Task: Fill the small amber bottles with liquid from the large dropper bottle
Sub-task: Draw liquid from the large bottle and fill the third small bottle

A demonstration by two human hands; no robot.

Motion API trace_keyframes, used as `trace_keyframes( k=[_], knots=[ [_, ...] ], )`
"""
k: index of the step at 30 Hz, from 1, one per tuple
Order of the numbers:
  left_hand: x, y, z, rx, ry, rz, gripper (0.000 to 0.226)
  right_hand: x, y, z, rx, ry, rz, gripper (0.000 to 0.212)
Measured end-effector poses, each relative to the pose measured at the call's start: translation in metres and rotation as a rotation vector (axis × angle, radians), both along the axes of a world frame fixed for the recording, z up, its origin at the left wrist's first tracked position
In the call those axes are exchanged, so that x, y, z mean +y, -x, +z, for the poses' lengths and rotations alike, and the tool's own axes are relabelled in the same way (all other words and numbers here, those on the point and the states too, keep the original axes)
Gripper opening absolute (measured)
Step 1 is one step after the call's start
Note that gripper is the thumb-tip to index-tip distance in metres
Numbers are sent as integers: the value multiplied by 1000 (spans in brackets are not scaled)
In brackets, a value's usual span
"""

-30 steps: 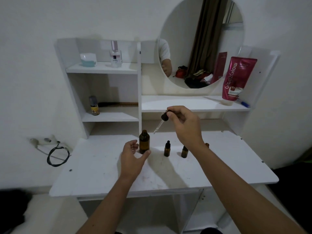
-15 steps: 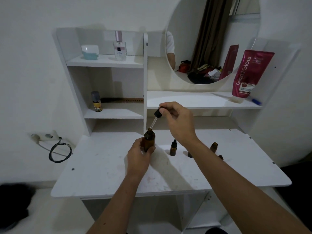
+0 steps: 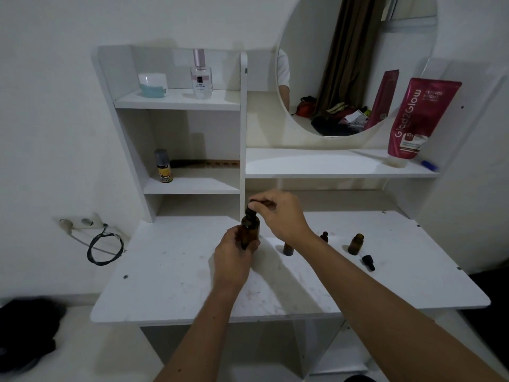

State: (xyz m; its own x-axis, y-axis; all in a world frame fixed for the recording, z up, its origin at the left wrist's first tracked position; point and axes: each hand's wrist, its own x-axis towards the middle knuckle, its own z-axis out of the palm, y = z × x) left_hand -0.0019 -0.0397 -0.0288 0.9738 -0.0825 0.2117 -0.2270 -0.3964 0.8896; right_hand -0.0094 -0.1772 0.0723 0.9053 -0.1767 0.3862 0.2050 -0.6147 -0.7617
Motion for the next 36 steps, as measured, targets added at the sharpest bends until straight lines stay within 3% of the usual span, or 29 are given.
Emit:
trace_keyframes(
  k=[6, 18, 23, 29, 36],
  knots=[
    [-1, 0, 1, -2, -9, 15, 46, 2, -3, -7, -43, 61, -33, 2],
    [-2, 4, 5, 44, -39, 18, 58, 3, 4, -4, -85, 85, -7, 12],
    [-1, 5, 2, 28, -46, 20, 48, 1, 9, 13, -158, 88, -14, 14],
    [3, 14, 3, 34, -24, 80, 65, -6, 20, 41, -273, 24, -24, 15],
    [-6, 55, -6, -23, 67, 48, 47, -36, 58, 48, -340, -12, -64, 17]
  ],
)
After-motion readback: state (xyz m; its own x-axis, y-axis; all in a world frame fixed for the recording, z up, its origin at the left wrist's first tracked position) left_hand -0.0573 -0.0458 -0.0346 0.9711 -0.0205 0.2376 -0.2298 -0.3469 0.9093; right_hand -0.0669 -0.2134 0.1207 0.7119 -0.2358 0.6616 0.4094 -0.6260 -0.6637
